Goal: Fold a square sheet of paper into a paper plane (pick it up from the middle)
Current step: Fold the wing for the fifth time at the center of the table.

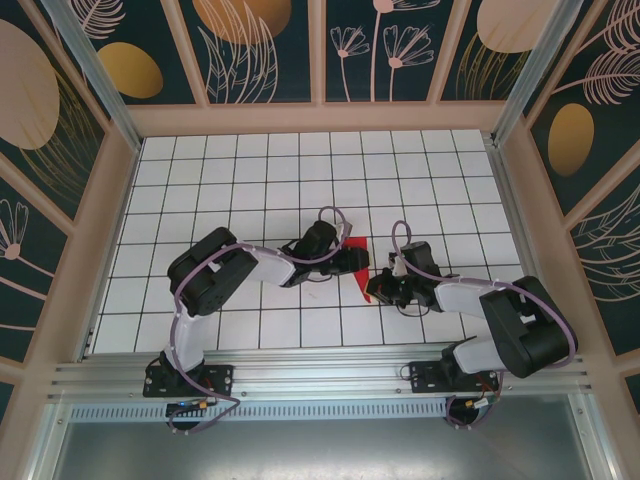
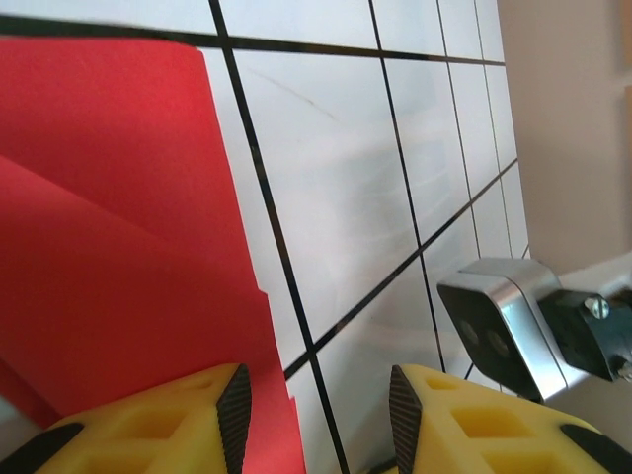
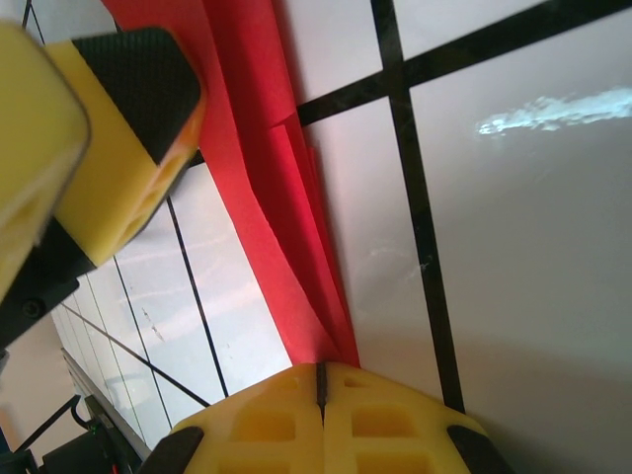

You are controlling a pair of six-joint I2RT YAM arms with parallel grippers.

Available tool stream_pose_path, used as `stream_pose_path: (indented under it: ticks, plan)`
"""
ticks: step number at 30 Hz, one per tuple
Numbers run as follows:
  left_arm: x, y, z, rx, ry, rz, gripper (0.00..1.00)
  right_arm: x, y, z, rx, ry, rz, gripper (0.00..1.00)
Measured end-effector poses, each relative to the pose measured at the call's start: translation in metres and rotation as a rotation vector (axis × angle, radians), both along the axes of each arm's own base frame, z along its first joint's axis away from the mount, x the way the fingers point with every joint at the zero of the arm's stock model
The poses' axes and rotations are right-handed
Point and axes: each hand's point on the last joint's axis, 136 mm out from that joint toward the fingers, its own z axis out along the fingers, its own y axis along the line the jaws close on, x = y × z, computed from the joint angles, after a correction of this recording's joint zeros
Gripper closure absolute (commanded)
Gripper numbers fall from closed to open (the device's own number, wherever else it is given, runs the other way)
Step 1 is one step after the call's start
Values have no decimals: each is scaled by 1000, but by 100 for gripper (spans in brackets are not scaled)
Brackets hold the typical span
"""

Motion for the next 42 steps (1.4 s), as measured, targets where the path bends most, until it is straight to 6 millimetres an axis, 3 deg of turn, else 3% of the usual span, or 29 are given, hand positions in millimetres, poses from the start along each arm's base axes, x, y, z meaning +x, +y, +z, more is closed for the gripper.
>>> stream_pose_path:
  ticks: [12, 29, 36, 42]
  plan:
    - [12, 2, 0, -2, -20, -16, 56, 0, -1, 0, -6, -8, 3, 96]
    - [43, 15, 2, 4, -117, -11, 54, -1, -2, 0, -13, -19, 6, 96]
    - [68, 23, 3, 17, -154, 11, 53, -2, -4, 0, -15, -24, 3, 96]
    - [97, 43, 4, 62, -178, 57, 52, -2, -4, 0, -18, -23, 1, 96]
